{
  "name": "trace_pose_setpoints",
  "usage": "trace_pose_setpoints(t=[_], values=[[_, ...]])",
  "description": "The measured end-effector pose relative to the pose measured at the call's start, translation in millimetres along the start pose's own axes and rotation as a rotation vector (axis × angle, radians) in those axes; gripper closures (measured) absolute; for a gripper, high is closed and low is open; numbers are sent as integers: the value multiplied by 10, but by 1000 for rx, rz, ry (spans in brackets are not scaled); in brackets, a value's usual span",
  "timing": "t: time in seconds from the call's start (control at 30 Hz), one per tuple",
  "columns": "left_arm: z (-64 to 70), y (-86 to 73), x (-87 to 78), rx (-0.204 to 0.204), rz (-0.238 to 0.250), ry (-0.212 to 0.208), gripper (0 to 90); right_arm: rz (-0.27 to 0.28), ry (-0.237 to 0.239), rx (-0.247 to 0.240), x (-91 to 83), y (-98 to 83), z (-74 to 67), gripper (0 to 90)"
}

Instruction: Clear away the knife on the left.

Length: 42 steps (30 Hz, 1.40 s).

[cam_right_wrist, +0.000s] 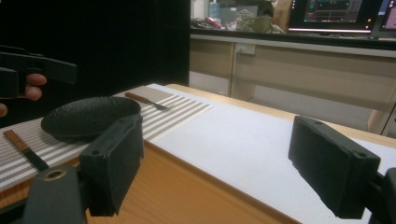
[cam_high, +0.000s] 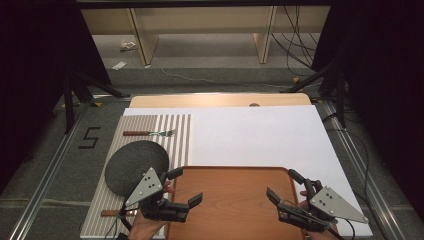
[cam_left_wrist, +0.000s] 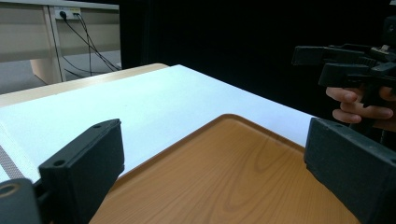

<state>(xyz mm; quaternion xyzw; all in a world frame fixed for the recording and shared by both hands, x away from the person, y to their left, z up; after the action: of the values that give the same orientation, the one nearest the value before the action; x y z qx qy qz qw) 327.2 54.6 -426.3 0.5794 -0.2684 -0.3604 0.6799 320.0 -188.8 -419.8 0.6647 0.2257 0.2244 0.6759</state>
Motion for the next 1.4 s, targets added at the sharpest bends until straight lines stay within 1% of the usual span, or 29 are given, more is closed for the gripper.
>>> trace_pose_setpoints(t=[0.47,0.63,0.7,0.73,0.77,0.83,0.9,0.93,0.97,1.0,1.03,1.1,1.17,1.23,1.3,1.33,1.37,1.4], values=[[-4,-27,1,-6,-22,-2,46,1,-2,2,1,0,10,190],[-23,-10,-16,-4,-25,-1,46,1,-2,3,-1,1,10,190],[-30,-15,-21,-3,-37,0,46,1,-1,2,-2,2,10,190],[-40,-17,-27,17,-50,4,46,1,-1,3,-3,3,10,190],[-40,-17,-27,17,-50,4,46,1,-1,3,-3,3,10,190],[-44,-9,-43,30,-68,6,46,0,-3,5,-4,1,12,190],[-49,-3,-60,51,-86,6,47,0,-4,3,-2,0,15,190],[-49,-3,-60,51,-86,6,47,0,-5,3,-1,-2,17,190],[-57,0,-89,53,-102,3,47,-2,-4,3,-3,-3,17,190],[-57,0,-89,53,-102,3,50,-2,-4,3,-3,-3,17,190],[-64,-3,-105,54,-115,-1,50,-2,-4,2,-4,-3,18,190],[-112,-15,-149,68,-142,14,50,0,-3,2,1,-5,18,190],[-135,-19,-169,76,-158,22,50,0,-3,1,6,-7,17,190],[-137,-20,-173,76,-162,23,50,0,-2,1,8,-8,14,190],[-155,-31,-192,88,-180,33,51,-4,-3,-2,6,-11,11,190],[-167,-46,-213,96,-197,39,51,-4,-2,-3,7,-13,10,190],[-167,-46,-213,96,-197,39,51,-4,-2,-3,7,-13,10,190],[-173,-65,-239,101,-213,39,51,-4,-3,-1,9,-14,12,190]])
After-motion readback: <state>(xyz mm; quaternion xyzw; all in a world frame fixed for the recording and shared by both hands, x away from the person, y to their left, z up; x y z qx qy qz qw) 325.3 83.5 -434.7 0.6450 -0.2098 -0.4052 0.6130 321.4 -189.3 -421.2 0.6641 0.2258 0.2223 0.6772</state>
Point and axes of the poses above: each handheld gripper's, and its own axes: x roughly forward along the jaws, y roughly out of its top, z roughly to its right, the point moved 10 cm from there along x, roughly forward along the jaws, and after that the axes turned 8 degrees about z, right-handed, at the moved point
